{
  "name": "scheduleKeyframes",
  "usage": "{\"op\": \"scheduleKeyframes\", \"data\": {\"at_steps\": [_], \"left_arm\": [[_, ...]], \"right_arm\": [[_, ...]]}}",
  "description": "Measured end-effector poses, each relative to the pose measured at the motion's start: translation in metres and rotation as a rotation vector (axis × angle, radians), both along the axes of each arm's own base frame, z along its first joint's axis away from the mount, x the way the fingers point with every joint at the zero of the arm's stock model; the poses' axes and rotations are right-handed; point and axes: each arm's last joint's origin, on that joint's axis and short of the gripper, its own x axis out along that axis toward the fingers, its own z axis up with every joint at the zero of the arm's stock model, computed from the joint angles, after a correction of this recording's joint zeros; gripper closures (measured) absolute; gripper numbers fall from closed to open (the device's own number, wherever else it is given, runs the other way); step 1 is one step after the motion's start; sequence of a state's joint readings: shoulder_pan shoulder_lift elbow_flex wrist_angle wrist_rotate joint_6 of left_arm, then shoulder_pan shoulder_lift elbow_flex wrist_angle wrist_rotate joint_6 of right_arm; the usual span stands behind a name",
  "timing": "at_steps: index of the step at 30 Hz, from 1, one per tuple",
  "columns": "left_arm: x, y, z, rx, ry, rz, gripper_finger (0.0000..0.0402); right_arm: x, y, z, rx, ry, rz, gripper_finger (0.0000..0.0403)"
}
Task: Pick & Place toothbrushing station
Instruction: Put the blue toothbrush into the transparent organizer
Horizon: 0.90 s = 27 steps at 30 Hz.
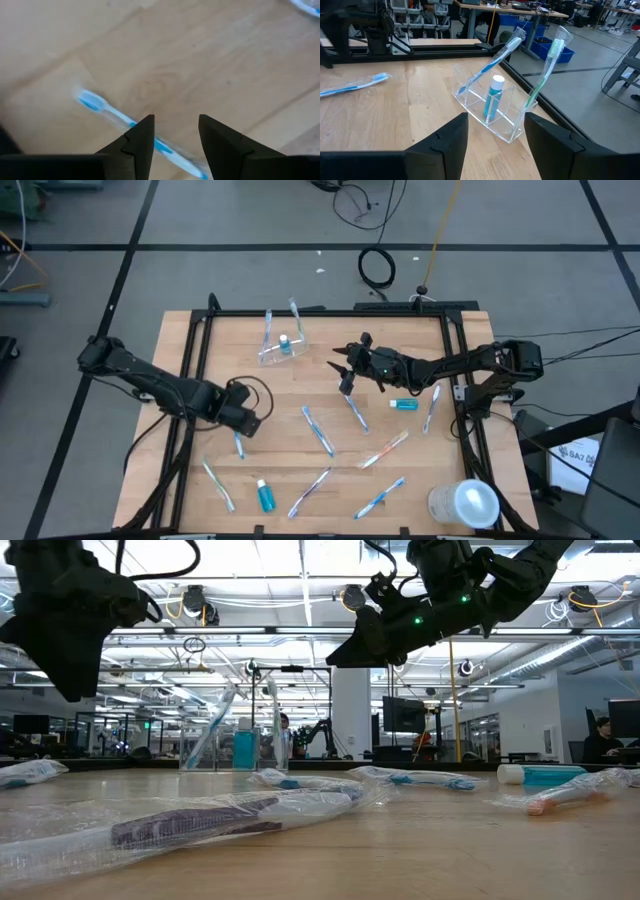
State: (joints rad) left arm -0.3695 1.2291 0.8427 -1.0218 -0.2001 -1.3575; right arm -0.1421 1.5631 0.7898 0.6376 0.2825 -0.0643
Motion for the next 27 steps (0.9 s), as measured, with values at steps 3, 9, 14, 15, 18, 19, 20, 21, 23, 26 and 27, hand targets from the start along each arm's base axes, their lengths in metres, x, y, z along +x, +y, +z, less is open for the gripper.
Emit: {"op": "scheduleKeyframes", "data": {"at_steps": [3,9,14,15,18,19,20,21,23,26,27], "left_arm": [[-0.002,-0.010,-0.001,-0.015,-0.010,0.022,0.0243],[-0.014,-0.020,-0.016,-0.018,0.024,0.105,0.0243],[-0.030,-0.020,-0.045,-0.031,0.067,0.235,0.0243],[-0.033,-0.020,-0.050,-0.032,0.069,0.262,0.0243],[-0.038,-0.018,-0.066,-0.047,0.054,0.318,0.0243],[-0.039,-0.017,-0.071,-0.055,0.041,0.326,0.0243],[-0.040,-0.017,-0.075,-0.062,0.023,0.334,0.0243],[-0.041,-0.016,-0.079,-0.060,0.011,0.341,0.0243],[-0.043,-0.014,-0.086,-0.051,-0.018,0.356,0.0243],[-0.047,-0.011,-0.092,-0.037,-0.019,0.375,0.0246],[-0.048,-0.010,-0.093,-0.033,-0.015,0.370,0.0251]], "right_arm": [[0.000,0.000,0.000,-0.001,-0.001,0.000,0.0216],[0.001,-0.001,0.007,-0.020,-0.070,-0.001,0.0216],[0.002,-0.001,0.015,-0.068,-0.138,0.004,0.0216],[0.002,-0.001,0.016,-0.078,-0.142,0.005,0.0216],[0.002,-0.002,0.017,-0.109,-0.145,0.005,0.0216],[0.002,-0.003,0.018,-0.116,-0.147,0.004,0.0216],[0.002,-0.004,0.019,-0.121,-0.152,0.001,0.0216],[0.001,-0.005,0.019,-0.123,-0.157,-0.003,0.0216],[0.001,-0.006,0.020,-0.125,-0.164,-0.008,0.0216],[0.001,-0.008,0.020,-0.126,-0.161,-0.015,0.0216],[0.001,-0.009,0.020,-0.126,-0.161,-0.016,0.0216]]}}
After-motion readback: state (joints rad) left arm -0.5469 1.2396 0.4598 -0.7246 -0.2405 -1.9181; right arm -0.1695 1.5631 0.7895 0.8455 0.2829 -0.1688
